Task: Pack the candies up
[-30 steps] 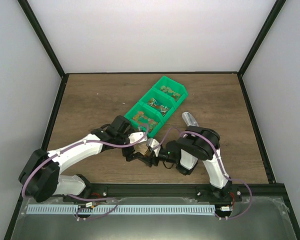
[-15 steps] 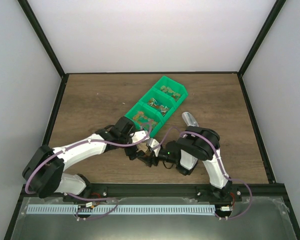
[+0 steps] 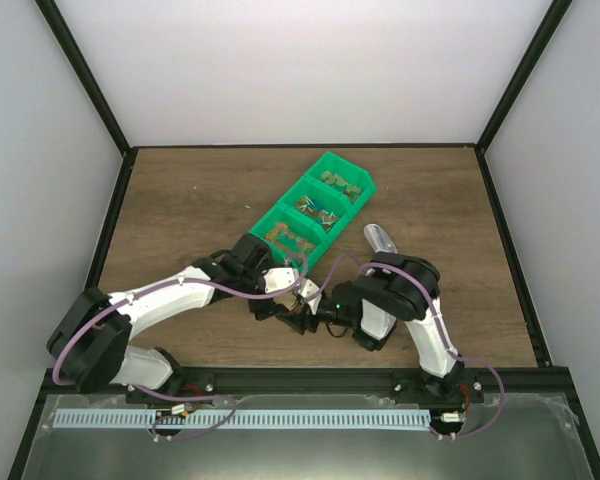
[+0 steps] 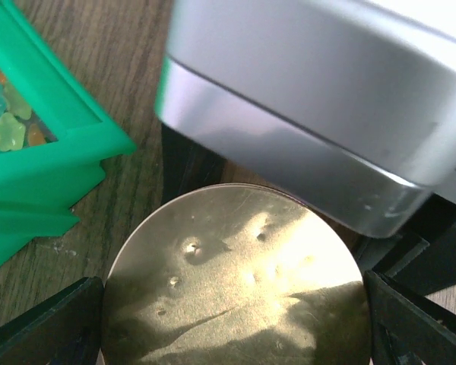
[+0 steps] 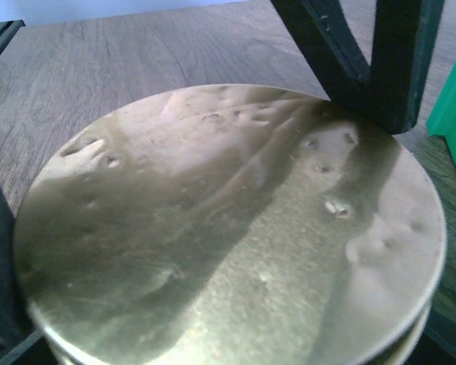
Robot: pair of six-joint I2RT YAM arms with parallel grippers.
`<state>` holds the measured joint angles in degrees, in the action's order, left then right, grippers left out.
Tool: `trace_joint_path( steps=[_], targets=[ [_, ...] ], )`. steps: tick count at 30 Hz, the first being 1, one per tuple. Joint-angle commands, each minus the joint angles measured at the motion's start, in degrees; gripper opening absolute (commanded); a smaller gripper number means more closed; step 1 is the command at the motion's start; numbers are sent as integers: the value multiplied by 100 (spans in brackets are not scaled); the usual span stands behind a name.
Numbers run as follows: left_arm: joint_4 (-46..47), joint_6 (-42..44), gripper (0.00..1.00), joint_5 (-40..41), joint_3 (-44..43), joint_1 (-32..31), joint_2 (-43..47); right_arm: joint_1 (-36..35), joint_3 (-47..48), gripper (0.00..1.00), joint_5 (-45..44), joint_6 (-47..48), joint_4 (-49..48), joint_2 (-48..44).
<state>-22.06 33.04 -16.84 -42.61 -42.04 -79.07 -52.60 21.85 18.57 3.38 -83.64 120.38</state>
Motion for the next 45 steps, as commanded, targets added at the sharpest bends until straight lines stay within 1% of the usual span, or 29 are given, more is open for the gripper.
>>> trace_joint_path(
  steps=[1,4,6,8,10,12,16,17,18,21,27,29,31,33,35,37,40,45],
  targets=[
    [-580,1398,83,20,-43,3,-168,-19,-140,57,384,19,106,86],
    [-978,2251,83,-211,-226,71,-269,-14,-204,56,579,108,35,78],
    [-1499,3207,83,-465,-480,168,-409,-16,-252,56,723,163,-2,66],
    [-1859,3784,84,-579,-812,226,-605,-18,-281,55,797,181,-14,66],
    [-2095,4158,84,-613,-1097,271,-813,-14,-295,55,784,169,0,66],
    [-2091,4337,87,-617,-1329,285,-1032,-14,-266,55,708,122,29,92],
    [-2118,3774,97,-803,-1760,296,-1191,-13,-187,55,503,17,129,134],
    [-2140,3644,99,-886,-1760,318,-1138,-9,-177,55,433,-6,147,149],
    [-2077,3411,100,-924,-1698,326,-1022,-13,-165,55,367,-38,151,157],
    [-1789,2722,100,-934,-1336,354,-535,-14,-172,55,305,-60,78,179],
    [-723,746,100,-750,-389,334,703,-10,-129,55,97,-182,133,227],
    [-616,520,100,-626,-117,291,973,-12,-130,55,96,-197,129,218],
    [-725,762,100,-601,75,206,1107,-15,-127,55,108,-197,132,222],
    [-726,1055,97,-431,220,100,1154,-10,-103,54,98,-205,149,227],
    [-715,1279,91,-460,223,59,1151,-10,-92,53,139,-227,158,226],
    [-745,1500,83,-569,218,-1,1121,-12,-85,53,176,-240,161,224],
    [-557,1649,65,-661,309,-78,1120,-12,-94,52,242,-225,144,227],
    [-250,1769,50,-668,394,-202,1068,-13,-86,52,275,-215,156,224]
  ],
)
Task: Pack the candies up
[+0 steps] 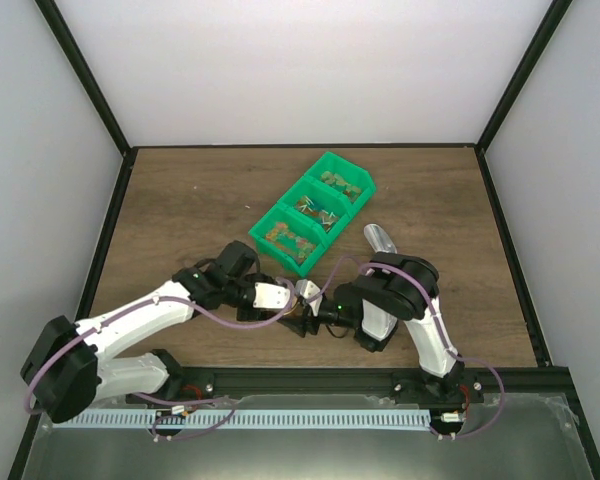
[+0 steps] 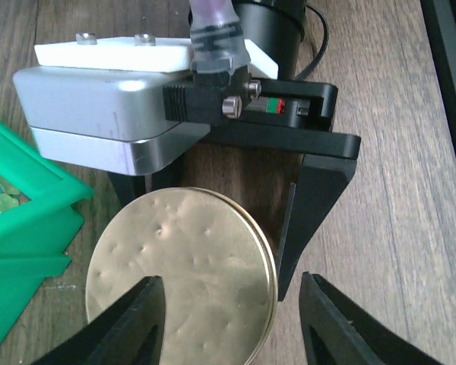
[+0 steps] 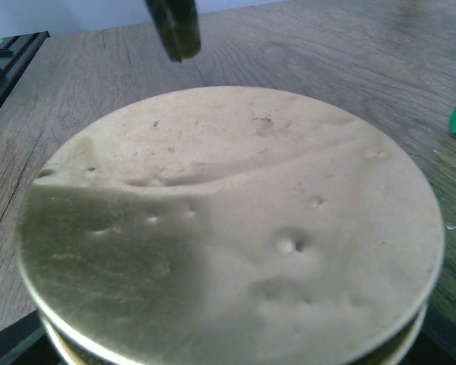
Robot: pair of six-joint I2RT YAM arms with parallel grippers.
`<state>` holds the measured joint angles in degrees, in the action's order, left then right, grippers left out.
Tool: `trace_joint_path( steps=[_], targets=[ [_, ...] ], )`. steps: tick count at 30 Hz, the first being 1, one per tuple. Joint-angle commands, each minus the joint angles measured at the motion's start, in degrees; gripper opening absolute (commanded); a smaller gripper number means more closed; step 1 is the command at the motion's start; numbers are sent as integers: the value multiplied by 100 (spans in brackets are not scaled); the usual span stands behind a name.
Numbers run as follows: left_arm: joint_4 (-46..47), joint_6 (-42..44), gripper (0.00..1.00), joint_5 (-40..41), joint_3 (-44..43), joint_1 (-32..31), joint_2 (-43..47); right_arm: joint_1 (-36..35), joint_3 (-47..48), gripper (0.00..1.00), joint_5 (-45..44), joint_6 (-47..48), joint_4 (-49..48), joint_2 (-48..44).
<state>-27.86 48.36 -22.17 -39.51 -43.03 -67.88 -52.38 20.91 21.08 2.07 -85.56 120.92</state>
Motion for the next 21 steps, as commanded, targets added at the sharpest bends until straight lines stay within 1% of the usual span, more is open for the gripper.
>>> trace_joint_path(
  steps=[1,5,11,13,16,21],
  targets=[
    [333,263,48,-130,85,-146,-118,-35,21,51,19,-83,351,169],
    [434,270,40,-24,43,-206,-394,-30,35,51,29,-81,372,180],
    [516,395,37,155,101,-231,-545,-34,34,51,93,-55,347,186],
    [499,451,34,283,125,-232,-585,-34,2,49,179,-23,303,178],
    [458,718,29,508,237,-228,-533,-35,-26,46,256,22,305,175],
    [363,1187,27,790,454,-221,-380,-35,-55,45,441,158,279,169]
  ],
)
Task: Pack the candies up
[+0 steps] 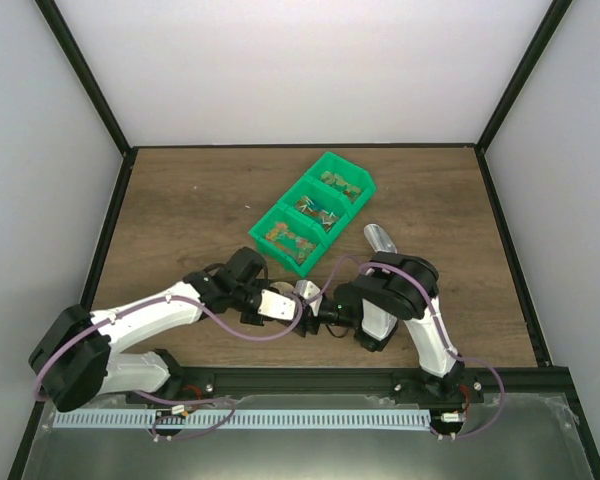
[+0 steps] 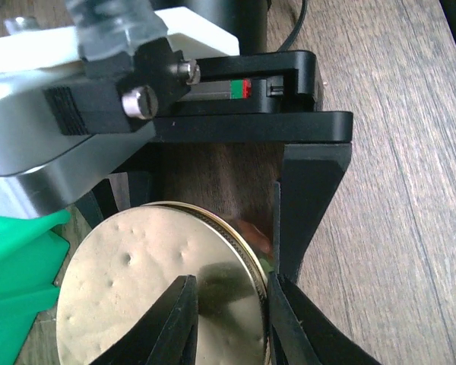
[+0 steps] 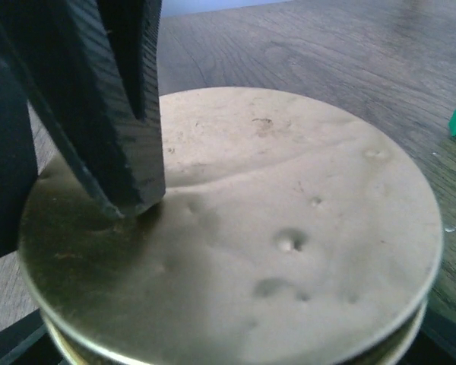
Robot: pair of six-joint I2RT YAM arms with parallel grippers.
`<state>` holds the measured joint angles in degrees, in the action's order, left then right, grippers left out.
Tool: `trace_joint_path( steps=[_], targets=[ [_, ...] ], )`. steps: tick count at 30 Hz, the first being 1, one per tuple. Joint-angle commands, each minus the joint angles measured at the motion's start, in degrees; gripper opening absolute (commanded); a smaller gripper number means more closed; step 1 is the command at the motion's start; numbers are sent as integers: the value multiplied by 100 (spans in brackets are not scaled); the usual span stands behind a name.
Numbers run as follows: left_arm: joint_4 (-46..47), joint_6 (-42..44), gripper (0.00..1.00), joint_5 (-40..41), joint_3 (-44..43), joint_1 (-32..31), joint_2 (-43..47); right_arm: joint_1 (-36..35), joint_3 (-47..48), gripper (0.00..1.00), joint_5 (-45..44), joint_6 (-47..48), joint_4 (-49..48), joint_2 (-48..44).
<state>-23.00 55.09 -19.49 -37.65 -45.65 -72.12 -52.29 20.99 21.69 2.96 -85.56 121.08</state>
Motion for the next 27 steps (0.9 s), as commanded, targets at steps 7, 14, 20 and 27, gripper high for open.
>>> trace_joint_path(
  steps=[7,14,20,27],
  targets=[
    [-184,752,28,698,379,221,201,-44,-132,43,455,139,258,132],
    [-222,1024,29,745,395,679,233,-41,-180,42,483,161,251,111],
    [-100,940,29,766,311,1004,128,-42,-175,42,490,175,251,116],
    [81,571,29,860,194,1219,-61,-41,-185,42,470,186,259,88]
  ],
)
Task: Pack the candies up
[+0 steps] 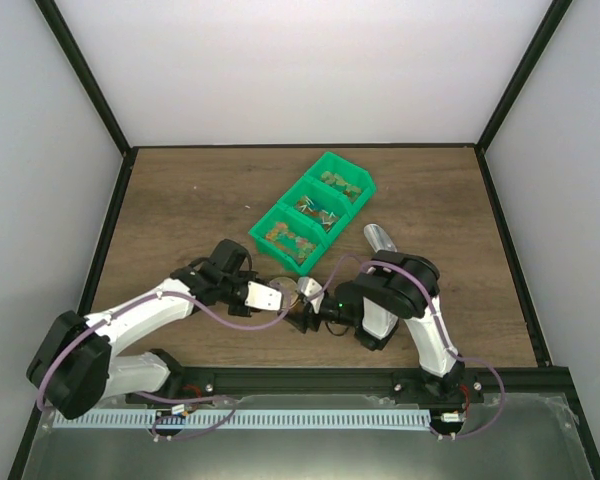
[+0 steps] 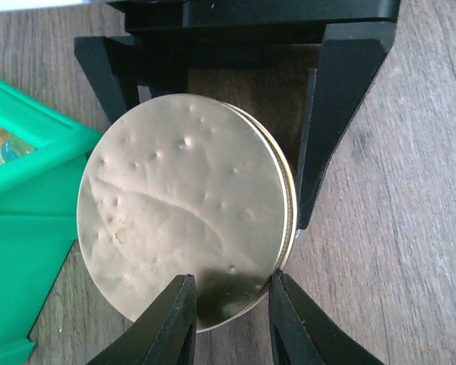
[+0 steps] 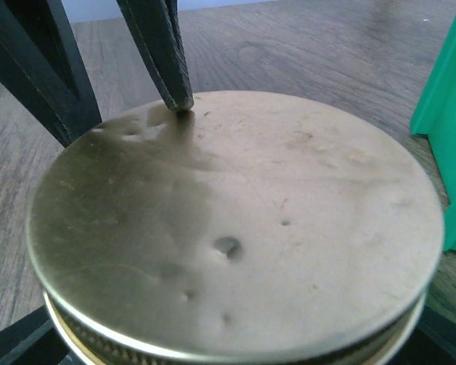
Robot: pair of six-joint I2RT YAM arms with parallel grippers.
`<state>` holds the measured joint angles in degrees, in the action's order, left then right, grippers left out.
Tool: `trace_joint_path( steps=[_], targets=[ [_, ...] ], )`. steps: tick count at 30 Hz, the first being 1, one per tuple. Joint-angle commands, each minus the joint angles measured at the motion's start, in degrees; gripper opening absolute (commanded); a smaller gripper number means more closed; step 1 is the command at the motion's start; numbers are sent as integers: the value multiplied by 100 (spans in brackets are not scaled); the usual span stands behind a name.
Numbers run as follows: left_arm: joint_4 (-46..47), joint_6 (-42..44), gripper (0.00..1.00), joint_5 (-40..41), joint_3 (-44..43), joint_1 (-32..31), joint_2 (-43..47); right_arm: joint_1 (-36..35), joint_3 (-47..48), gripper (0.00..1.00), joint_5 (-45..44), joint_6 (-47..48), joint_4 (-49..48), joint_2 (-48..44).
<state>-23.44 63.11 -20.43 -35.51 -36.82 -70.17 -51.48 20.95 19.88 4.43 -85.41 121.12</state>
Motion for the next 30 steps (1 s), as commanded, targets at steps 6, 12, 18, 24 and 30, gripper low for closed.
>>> trace_joint_path(
  steps=[6,12,18,24,30],
  targets=[
    [223,-377,28,1093,-62,516,-406,-125,-183,42,642,27,263,78],
    [-306,-29,33,720,-160,771,-27,-116,-143,42,531,-25,328,112],
    [-862,-79,48,-604,55,572,1210,-112,-94,42,516,-40,343,147],
    [-137,-1586,49,-398,-168,-682,418,-116,-60,42,498,-85,361,168],
    [552,-1746,50,79,36,-1127,187,-116,-74,42,477,-109,397,123]
  ],
)
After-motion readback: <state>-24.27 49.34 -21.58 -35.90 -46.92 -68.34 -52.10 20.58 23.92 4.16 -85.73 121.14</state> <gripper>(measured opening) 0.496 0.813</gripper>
